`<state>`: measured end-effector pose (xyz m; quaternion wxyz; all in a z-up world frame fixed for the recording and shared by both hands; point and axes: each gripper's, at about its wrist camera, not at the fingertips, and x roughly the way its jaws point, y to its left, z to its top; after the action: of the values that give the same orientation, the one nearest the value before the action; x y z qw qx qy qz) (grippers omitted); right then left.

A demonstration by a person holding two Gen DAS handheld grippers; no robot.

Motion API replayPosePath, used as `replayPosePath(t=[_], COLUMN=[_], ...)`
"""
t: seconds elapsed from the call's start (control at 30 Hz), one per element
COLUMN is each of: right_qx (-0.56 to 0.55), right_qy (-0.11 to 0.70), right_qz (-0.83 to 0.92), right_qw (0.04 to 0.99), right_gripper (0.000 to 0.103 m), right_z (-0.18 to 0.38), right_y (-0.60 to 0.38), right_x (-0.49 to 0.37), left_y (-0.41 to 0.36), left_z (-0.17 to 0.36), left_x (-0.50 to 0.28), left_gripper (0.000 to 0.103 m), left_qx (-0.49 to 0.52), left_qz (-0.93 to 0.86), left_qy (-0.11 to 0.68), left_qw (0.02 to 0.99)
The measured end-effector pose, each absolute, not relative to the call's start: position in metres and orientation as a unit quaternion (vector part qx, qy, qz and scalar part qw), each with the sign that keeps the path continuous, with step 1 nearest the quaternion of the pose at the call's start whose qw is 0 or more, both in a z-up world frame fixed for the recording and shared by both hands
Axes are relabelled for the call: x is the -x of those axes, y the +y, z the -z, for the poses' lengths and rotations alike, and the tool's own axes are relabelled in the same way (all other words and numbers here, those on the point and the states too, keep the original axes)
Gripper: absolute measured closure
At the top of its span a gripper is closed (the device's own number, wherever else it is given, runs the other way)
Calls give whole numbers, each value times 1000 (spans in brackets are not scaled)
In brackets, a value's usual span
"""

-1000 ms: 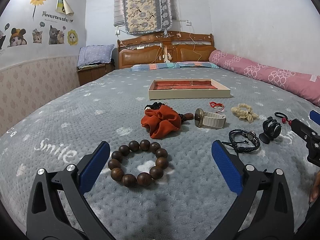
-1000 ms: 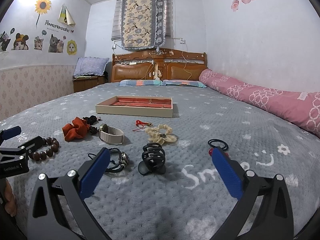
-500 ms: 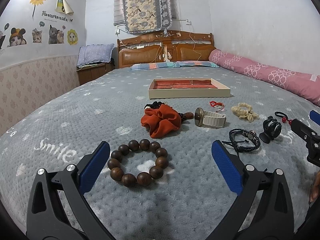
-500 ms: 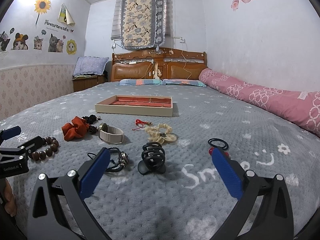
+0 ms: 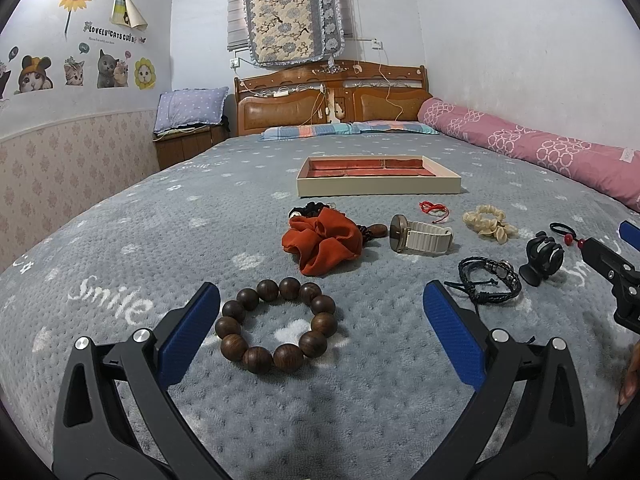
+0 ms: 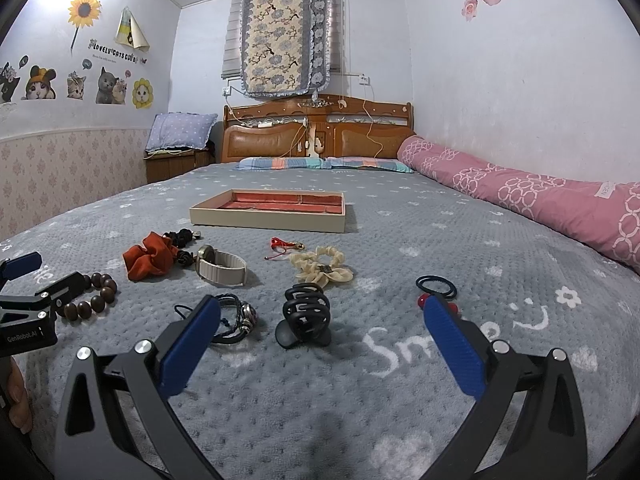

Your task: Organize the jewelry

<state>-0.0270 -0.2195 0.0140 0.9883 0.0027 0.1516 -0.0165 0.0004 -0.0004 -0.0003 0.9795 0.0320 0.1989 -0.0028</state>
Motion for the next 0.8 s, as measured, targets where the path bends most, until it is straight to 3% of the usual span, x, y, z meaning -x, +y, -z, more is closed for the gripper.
replayPosePath(t=[0.8], right_qx=[-3], right_qy=[152], right_qz=[16], right_qw=[988], right_gripper=[4], right_z=[-17], right_y=[-219], right_x=[29], left_y=[-1], left_z=[0], left_x=[-1], left_gripper=[5], left_qx=[-33], left_qz=[3], left_qy=[200], left_qw=[979])
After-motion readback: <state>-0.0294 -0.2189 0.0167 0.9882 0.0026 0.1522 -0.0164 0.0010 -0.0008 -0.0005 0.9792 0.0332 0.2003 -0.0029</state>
